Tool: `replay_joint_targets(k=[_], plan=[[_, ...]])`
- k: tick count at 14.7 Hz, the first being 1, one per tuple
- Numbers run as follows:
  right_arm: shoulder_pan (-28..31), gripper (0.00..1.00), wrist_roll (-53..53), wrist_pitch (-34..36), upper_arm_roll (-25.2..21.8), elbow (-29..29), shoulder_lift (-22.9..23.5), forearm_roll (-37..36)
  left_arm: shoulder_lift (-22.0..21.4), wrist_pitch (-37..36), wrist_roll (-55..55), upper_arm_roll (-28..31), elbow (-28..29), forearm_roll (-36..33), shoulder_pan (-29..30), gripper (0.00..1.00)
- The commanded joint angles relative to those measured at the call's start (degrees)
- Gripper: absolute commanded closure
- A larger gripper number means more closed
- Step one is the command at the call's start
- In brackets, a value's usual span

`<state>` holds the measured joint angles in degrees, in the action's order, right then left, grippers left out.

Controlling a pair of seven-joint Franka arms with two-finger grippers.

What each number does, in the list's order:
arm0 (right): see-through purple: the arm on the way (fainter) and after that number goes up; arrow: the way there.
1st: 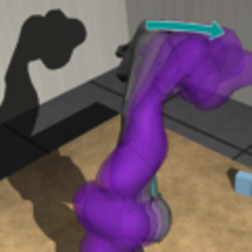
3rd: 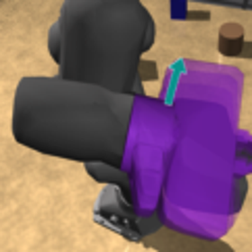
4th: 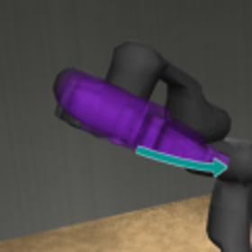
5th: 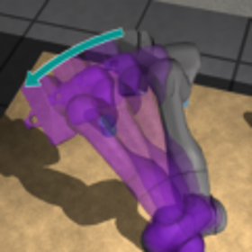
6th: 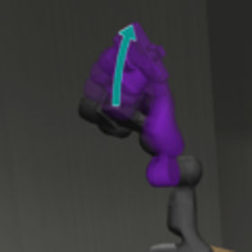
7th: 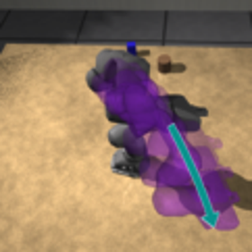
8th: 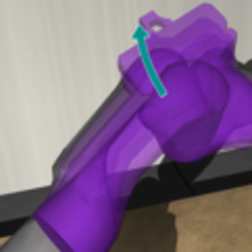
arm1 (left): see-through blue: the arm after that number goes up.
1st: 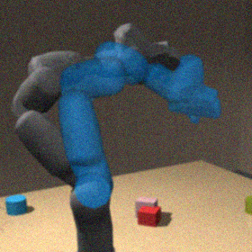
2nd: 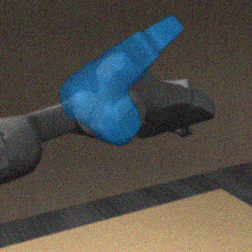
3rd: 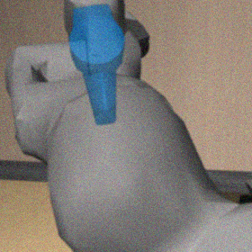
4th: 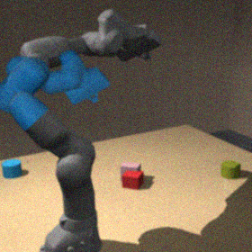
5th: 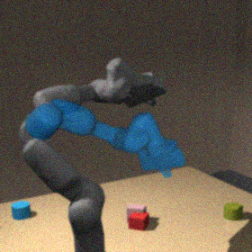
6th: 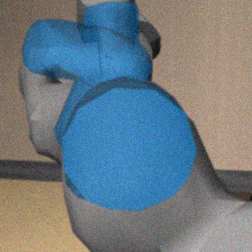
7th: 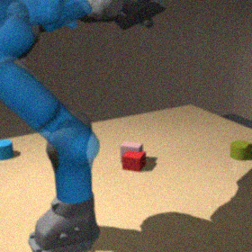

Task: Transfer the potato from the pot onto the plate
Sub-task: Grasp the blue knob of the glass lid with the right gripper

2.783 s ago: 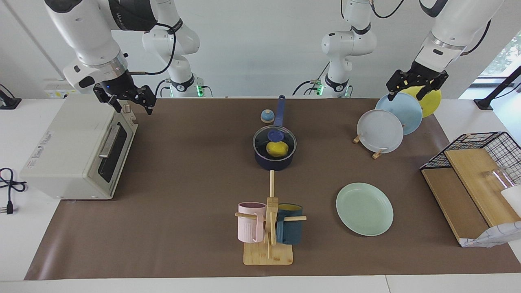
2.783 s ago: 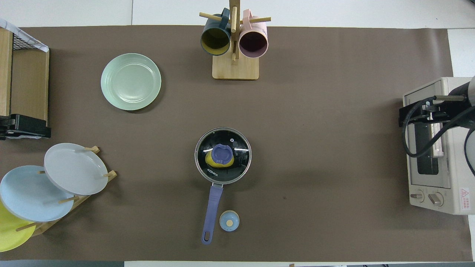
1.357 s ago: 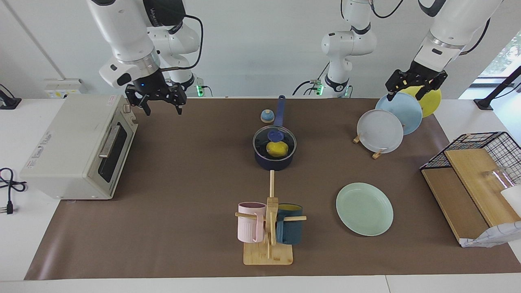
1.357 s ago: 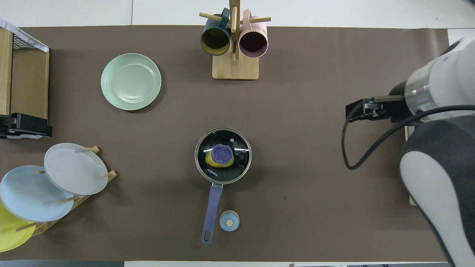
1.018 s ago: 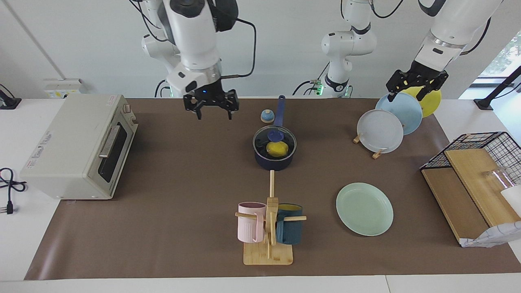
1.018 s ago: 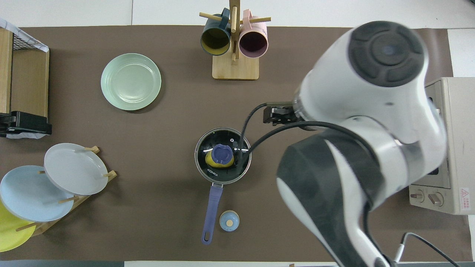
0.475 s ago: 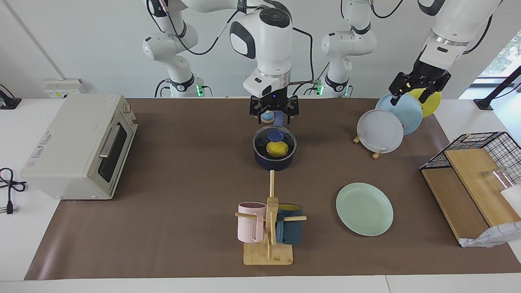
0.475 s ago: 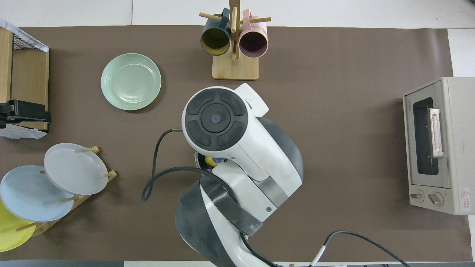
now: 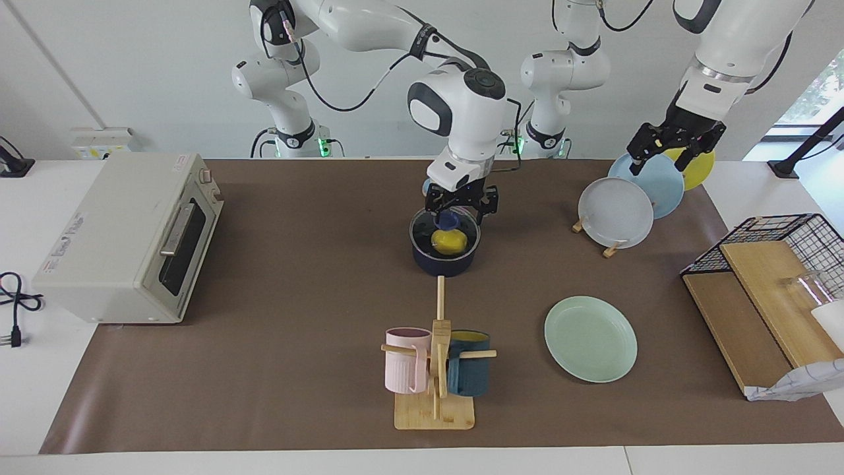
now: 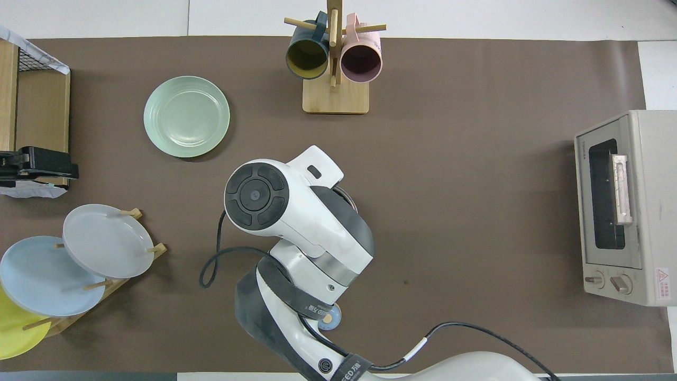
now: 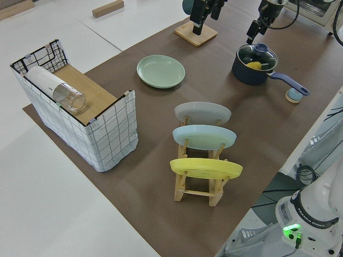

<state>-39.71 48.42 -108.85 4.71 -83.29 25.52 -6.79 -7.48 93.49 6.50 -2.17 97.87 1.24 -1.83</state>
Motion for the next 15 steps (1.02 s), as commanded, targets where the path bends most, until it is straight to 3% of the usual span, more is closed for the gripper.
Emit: replay_joint_targets(k=[1,10,13,15], plan=[[0.33,0.00,1.06,-2.06,0.13,-3.28,-1.88,-1.12,-1.84,1.34,0.54,-0.38,2.15,0.52,0.60,0.00],[0.33,0.06,0.80,-3.21,0.13,-8.99,-3.99,-1.03,-2.54,3.97,0.18,-0.38,3.90,0.43,-1.16,0.00],[0.07,0.08,0.88,-2.86,0.13,-9.00,-3.99,-0.94,-4.12,6.77,0.10,-0.38,9.07,0.52,-0.63,0.00],[-0.02,0.10,0.97,-2.77,0.13,-9.00,-3.99,-0.85,-4.30,7.84,0.09,-0.29,9.53,0.52,-0.55,0.00]])
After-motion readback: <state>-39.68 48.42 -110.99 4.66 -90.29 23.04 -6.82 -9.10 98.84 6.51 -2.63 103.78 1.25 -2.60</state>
